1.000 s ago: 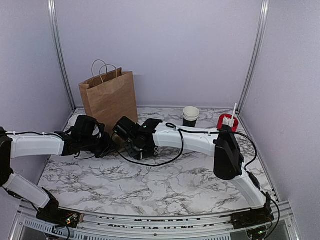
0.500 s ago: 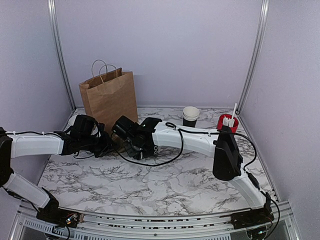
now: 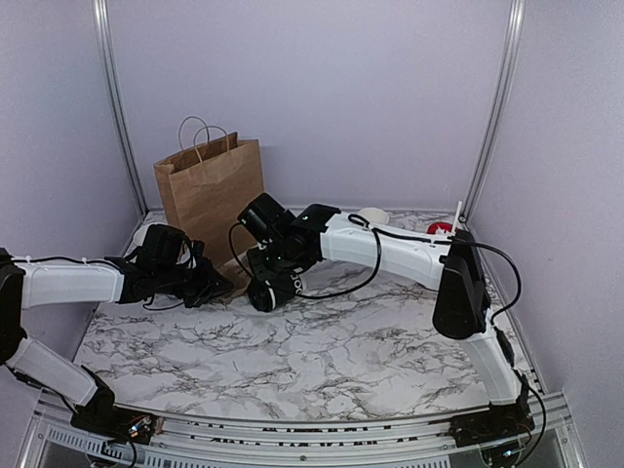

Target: Pack the takeout coffee

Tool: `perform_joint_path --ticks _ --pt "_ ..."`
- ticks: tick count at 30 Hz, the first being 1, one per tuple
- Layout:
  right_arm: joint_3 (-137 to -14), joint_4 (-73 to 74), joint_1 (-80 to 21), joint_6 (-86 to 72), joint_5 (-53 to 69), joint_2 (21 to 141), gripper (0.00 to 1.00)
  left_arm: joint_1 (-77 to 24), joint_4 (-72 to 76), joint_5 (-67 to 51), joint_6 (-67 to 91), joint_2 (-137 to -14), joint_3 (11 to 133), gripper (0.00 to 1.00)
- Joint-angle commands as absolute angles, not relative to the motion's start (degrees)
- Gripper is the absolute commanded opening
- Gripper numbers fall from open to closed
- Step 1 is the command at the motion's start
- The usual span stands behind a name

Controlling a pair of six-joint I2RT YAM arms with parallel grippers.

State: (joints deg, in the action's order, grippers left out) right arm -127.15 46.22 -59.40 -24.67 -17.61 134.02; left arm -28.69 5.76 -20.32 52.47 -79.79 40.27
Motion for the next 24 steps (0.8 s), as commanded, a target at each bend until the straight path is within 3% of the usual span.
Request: perform_joint_path --ticks 1,9,24 --pt "-127.54 44.47 -58.77 -24.95 -13.79 132.86 0.21 -28.07 6.75 -21.26 51.46 -79.27 39.79 0.09" --pt "-130.20 45.77 -58.72 -24.12 -11.90 135.68 0.26 -27.93 6.71 -21.58 51.25 -79.37 39.74 0.09" --pt "-130.91 48.06 -59.87 -23.47 -16.09 139.30 0.25 -27.77 6.71 -21.50 51.16 -79.01 39.37 0.09"
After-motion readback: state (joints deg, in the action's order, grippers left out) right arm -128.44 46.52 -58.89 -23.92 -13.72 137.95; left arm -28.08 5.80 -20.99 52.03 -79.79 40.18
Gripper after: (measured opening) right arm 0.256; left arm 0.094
